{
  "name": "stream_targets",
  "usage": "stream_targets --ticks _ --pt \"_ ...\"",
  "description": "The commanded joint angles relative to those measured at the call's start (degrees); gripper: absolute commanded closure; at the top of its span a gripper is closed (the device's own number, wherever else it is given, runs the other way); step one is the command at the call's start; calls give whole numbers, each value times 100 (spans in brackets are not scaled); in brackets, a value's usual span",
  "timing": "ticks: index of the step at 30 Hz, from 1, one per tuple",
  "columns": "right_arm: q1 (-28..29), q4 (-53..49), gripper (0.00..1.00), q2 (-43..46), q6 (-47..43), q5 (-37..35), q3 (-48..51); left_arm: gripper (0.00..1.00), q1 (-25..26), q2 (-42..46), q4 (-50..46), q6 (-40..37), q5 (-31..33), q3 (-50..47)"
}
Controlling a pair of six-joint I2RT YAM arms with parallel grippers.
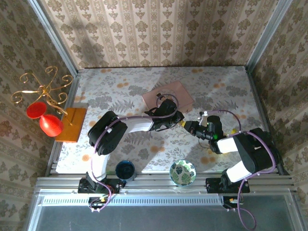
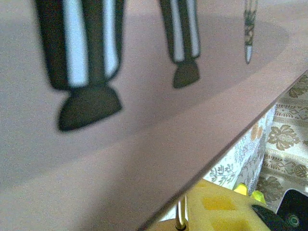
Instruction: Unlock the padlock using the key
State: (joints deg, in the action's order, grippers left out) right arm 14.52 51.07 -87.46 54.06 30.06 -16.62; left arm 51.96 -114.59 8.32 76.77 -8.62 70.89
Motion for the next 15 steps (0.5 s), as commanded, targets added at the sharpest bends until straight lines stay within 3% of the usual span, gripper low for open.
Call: stream_targets --ticks 1,6,11,15 --pt "35 525 93 -208 458 12 -73 100 35 116 242 290 -579 -43" --pt "19 1514 100 -688 1570 118 -27 100 42 156 331 287 -588 -60" --pt "15 2426 100 -1393 2793 79 38 100 52 128 366 277 -647 -20" --pt "37 2425 100 -1554 3224 45 -25 100 51 129 401 244 -676 13"
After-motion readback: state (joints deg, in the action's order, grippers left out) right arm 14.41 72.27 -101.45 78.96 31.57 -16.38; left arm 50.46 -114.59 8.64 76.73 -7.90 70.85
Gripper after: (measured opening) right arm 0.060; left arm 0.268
